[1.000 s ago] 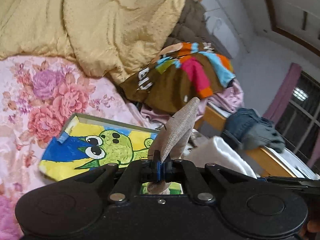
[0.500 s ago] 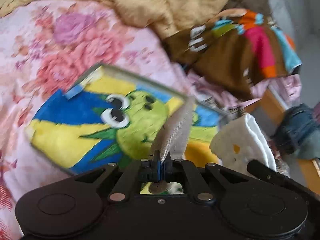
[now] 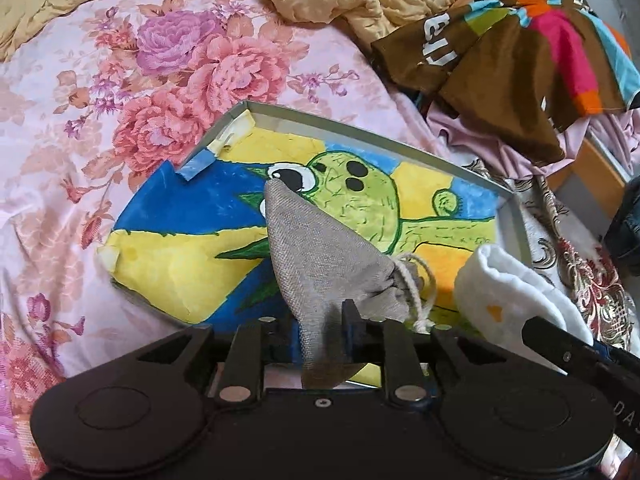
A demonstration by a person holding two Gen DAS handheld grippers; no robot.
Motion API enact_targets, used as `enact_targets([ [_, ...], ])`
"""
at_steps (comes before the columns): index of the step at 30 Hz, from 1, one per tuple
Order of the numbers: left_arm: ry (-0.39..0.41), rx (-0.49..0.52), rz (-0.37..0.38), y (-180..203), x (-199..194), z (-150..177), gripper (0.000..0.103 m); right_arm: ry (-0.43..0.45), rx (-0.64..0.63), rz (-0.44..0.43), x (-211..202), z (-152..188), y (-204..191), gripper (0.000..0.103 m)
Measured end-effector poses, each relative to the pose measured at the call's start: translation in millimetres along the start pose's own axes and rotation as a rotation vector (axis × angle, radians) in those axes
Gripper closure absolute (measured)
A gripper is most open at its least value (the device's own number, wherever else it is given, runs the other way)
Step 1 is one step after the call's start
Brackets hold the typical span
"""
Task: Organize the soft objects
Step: 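Open both tools to drop the pouch and cloth onto the painting tray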
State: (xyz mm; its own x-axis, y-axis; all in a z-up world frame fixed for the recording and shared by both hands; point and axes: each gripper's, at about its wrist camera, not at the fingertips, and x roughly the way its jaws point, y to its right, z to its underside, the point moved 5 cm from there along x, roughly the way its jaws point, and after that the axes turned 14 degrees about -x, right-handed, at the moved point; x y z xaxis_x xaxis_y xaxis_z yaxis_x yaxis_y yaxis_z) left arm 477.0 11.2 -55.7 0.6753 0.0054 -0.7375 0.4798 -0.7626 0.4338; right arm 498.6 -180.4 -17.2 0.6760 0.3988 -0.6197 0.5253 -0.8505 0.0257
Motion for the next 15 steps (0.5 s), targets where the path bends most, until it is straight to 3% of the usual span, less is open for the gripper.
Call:
enact_targets([
  [3, 0.005, -0.008, -0.007, -1.7, -1.1, -2.1, 0.062, 0.005, 0.006, 0.000, -0.8, 0.4, 0.1, 0.047],
  [7, 0.022, -0.015, -0.018, -3.9, -1.2, -5.4, 0.053, 0.014, 0.032, -0.016, -4.0, 0.3, 0.7, 0.034],
  [11, 0.051, -0.020, -0.027, -4.4, -2.4, -10.9, 0.031, 0.015, 0.031, -0.019, -9.7, -0.1, 1.4, 0.027],
  [15, 0.074, 0.011, -0.033, -4.4, -7.8, -10.7, 0.025, 0.029, 0.028, -0.001, -22.0, 0.1, 3.4, 0.017],
])
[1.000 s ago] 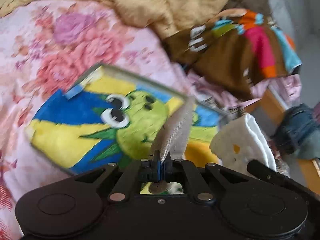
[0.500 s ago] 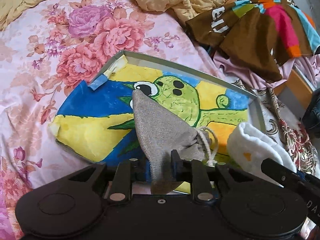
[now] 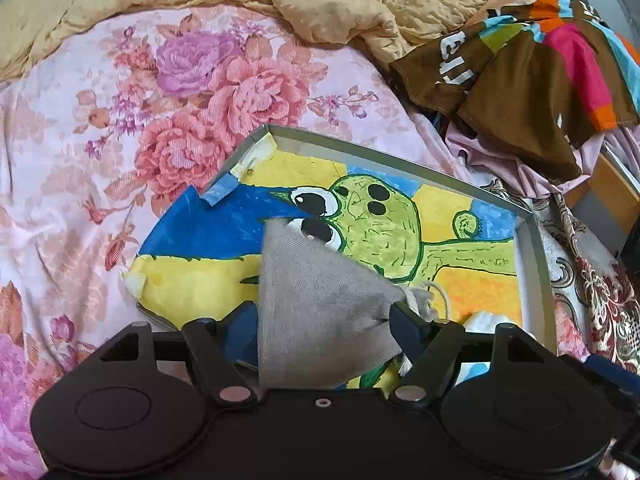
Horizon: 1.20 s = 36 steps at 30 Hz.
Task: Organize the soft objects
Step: 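Open both tools to drop the pouch and cloth onto the painting tray, then move both tools back over the remaining clutter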
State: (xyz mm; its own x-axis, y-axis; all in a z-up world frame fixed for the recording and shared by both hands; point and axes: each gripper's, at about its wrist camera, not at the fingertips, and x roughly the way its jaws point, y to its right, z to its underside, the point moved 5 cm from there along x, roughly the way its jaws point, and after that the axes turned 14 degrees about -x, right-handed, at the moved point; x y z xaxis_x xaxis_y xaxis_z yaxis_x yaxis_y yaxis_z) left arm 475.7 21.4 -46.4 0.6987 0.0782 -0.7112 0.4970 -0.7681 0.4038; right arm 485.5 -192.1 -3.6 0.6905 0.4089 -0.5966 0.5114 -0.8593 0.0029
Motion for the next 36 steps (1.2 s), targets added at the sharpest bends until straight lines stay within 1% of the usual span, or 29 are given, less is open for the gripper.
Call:
enact_targets([
  [3, 0.044, 0.026, 0.015, 0.0, -10.9, 3.1, 0.017, 0.013, 0.000, 0.017, -12.4, 2.7, 0.5, 0.013],
  [8, 0.096, 0.087, 0.060, 2.8, -35.3, 13.8, 0.012, 0.037, 0.021, 0.035, -36.6, 9.2, 1.4, 0.010],
  [13, 0.138, 0.084, 0.106, -2.7, -65.6, 22.9, 0.008, 0.067, 0.032, 0.074, -70.6, 14.5, 3.2, 0.006],
  [16, 0.161, 0.076, 0.109, -9.5, -85.9, 27.9, 0.003, 0.085, 0.017, 0.103, -92.8, 15.9, 2.3, 0.003],
  [22, 0.213, 0.114, 0.139, -16.6, -132.6, 41.8, 0.001, 0.115, -0.019, 0.129, -132.9, 21.5, -15.5, 0.001],
  [27, 0.251, 0.164, 0.166, -18.8, -174.4, 59.9, 0.001, 0.122, 0.004, 0.124, -162.8, 32.9, -37.9, 0.000],
  [30, 0.245, 0.169, 0.150, -24.1, -192.8, 69.8, 0.001, 0.139, 0.005, 0.143, -180.7, 40.1, -48.2, 0.000],
  [34, 0.242, 0.166, 0.141, -37.6, -213.8, 82.4, 0.001, 0.156, 0.057, 0.156, -198.2, 53.7, -57.5, 0.000],
  [36, 0.237, 0.166, 0.140, -43.2, -222.6, 87.9, 0.001, 0.162, 0.063, 0.157, -204.2, 62.6, -62.9, 0.000],
])
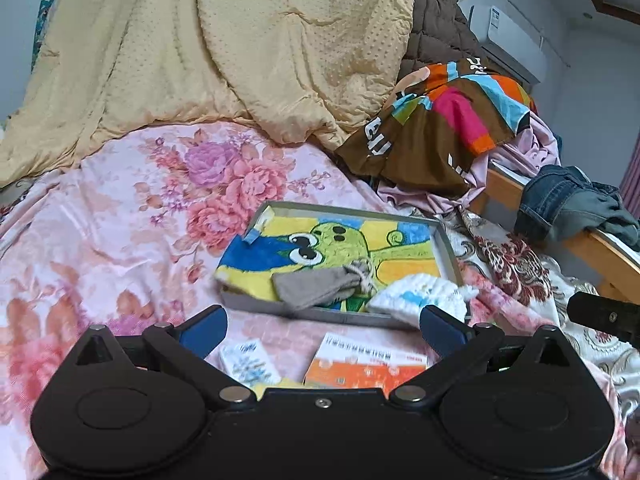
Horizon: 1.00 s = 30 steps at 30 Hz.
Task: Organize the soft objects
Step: 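Move both tools back over the remaining clutter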
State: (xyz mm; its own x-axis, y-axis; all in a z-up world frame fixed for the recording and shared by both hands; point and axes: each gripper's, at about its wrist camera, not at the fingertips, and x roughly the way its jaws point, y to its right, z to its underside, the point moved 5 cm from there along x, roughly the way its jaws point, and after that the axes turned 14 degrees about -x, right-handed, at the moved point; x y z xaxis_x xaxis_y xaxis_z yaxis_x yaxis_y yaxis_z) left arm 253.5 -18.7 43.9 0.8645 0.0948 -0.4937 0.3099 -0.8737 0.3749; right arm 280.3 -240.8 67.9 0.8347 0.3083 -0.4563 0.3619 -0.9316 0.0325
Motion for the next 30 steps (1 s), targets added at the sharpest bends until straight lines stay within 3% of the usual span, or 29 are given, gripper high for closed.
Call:
enact_targets([
  [10, 0.013, 0.034, 0.024, -16.4, -39.4, 22.5, 0.001, 0.024, -0.069, 0.010, -39.6, 43.0, -19.9, 0.000],
  [20, 0.005, 0.075, 0.047, -38.9, -54.1, 53.2, 0.001, 0.009, -0.103, -0.041, -67.2, 93.1, -42.8, 0.000],
  [30, -0.026, 0.133, 0.122, -41.8, -66.1, 94.5, 0.001, -0.017, -0.260, 0.028, -98.9, 118.9, -62.1, 0.000],
])
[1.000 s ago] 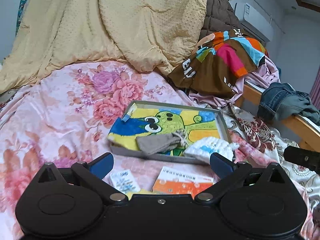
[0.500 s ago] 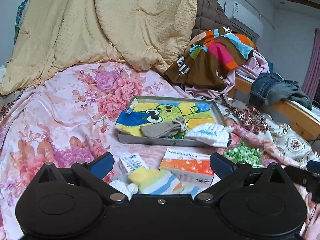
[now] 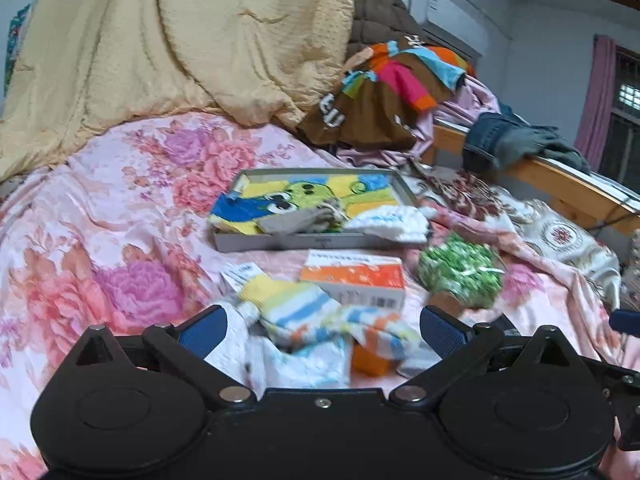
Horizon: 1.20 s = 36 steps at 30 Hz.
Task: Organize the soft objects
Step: 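Move both tools back over the remaining clutter, then grasp the grey face mask with the left tool while the right tool grasps the black striped sock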
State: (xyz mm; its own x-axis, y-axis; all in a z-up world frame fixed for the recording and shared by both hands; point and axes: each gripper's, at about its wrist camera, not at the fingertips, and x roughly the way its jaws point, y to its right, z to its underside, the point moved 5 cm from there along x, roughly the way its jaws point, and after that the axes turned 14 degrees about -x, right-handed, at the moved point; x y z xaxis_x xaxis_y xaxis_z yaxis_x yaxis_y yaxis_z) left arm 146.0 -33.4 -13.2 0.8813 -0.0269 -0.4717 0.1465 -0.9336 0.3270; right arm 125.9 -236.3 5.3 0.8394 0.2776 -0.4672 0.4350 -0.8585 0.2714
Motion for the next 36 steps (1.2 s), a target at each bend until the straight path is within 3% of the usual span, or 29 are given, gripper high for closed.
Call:
enact_targets([
  [9, -0.098, -0.031, 0.072, -7.0, 0.7, 26.5, 0.001, -0.062, -0.001, 0.055, -5.9, 9.0, 3.4, 0.000],
  [26, -0.110, 0.025, 0.098, 11.9, -2.6, 39.4, 0.001, -0.142, 0.050, 0.096, 0.0, 21.8, 17.7, 0.000],
  [36, -0.179, -0.007, 0.116, 18.4, 12.6, 43.8, 0.001, -0.216, 0.066, 0.073, 7.1, 31.5, 33.2, 0.000],
])
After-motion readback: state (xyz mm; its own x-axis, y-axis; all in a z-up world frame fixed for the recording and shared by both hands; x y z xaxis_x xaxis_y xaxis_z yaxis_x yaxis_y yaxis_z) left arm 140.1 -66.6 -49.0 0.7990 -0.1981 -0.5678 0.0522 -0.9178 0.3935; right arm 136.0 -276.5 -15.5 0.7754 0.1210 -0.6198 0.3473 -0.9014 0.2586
